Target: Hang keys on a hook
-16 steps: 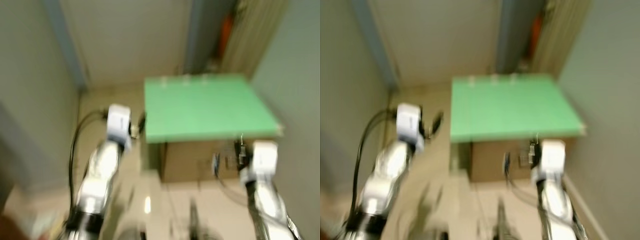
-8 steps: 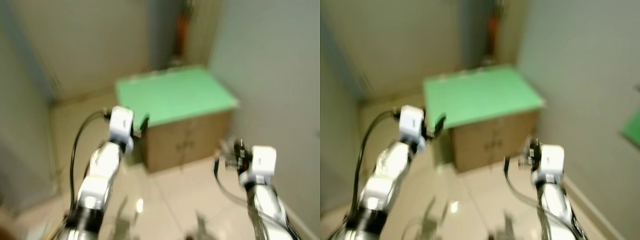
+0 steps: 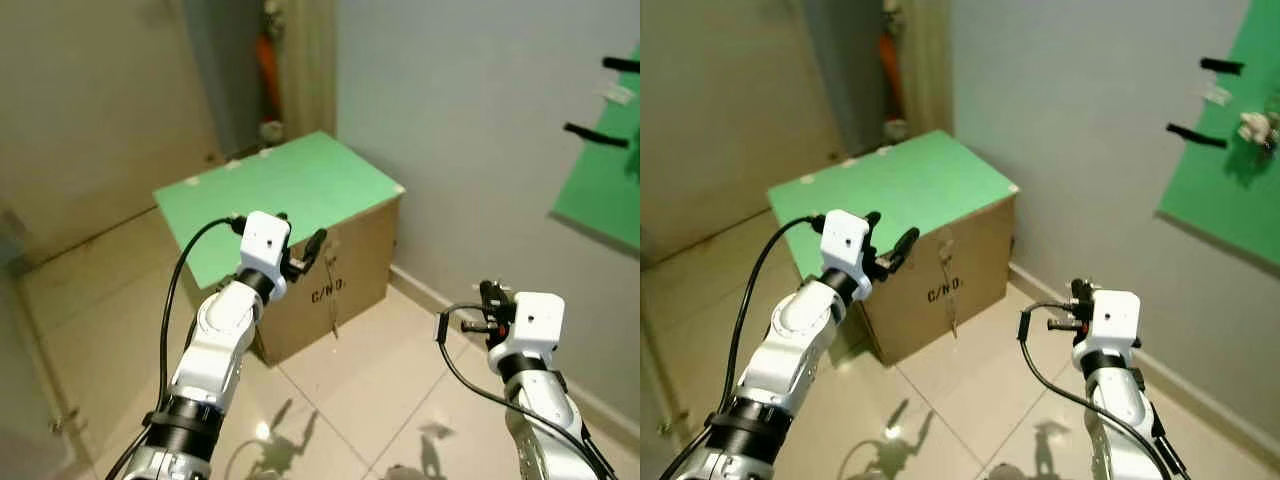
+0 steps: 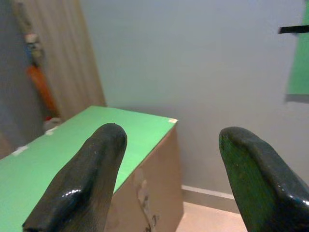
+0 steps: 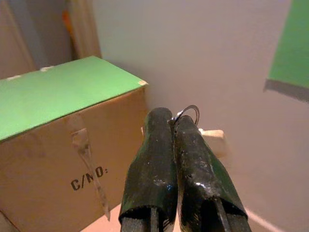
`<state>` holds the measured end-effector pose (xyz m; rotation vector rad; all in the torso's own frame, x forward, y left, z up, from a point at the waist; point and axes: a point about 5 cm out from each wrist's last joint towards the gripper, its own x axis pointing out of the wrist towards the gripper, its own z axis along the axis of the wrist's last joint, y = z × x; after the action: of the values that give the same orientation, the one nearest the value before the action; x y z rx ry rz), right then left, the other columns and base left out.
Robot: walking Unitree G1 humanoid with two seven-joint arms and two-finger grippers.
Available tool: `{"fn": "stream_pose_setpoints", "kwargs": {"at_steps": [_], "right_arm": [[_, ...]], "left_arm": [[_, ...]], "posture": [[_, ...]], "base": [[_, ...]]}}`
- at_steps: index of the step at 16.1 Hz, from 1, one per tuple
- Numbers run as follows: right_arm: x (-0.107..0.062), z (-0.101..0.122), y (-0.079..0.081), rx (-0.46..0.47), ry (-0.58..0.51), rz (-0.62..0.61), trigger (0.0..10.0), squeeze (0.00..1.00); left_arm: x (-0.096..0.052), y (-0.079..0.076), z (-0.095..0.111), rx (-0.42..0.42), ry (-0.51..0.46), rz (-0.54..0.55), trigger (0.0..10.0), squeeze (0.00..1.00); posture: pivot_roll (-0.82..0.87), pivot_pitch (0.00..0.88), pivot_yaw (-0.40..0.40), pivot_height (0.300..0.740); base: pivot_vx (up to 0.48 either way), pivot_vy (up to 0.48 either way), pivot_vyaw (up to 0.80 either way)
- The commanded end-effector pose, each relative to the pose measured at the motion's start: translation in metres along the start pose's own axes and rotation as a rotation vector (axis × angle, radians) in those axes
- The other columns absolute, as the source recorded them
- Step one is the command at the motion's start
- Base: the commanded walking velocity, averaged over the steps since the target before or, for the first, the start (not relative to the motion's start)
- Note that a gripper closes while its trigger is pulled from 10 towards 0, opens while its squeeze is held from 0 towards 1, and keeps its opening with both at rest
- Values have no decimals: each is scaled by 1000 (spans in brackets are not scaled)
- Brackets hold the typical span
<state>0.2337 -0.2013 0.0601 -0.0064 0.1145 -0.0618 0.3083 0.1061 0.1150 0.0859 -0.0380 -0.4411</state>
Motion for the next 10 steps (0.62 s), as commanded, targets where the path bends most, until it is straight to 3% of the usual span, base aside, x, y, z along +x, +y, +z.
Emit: {"fn": "stream_pose_setpoints", "kwargs": {"at_steps": [1, 3, 5, 9, 10], "right_arm": [[1, 0, 4, 15, -3, 7, 10000, 0], [3, -2, 5, 23, 6, 6, 10000, 0], [4, -1, 6, 9, -4, 15, 10000, 0], [-13, -11, 1, -4, 18, 0, 10000, 0], [-18, -12, -1, -11, 17, -15, 10000, 0]], "left_arm": [[-1, 5, -1, -2, 5, 1, 10000, 0], [2, 1, -1, 22, 7, -53, 10000, 0], [7, 4, -1, 12, 16, -40, 10000, 0], [9, 7, -11, 30, 59, -26, 10000, 0], [9, 6, -15, 61, 73, -22, 10000, 0]], "posture": [[-170, 0, 55, 722], [-166, 0, 49, 722], [-169, 0, 46, 722], [-196, 0, 51, 722], [-208, 0, 54, 722]], "base": [[0, 480, -669], [0, 480, -672], [0, 480, -666], [0, 480, -669], [0, 0, -644]]}}
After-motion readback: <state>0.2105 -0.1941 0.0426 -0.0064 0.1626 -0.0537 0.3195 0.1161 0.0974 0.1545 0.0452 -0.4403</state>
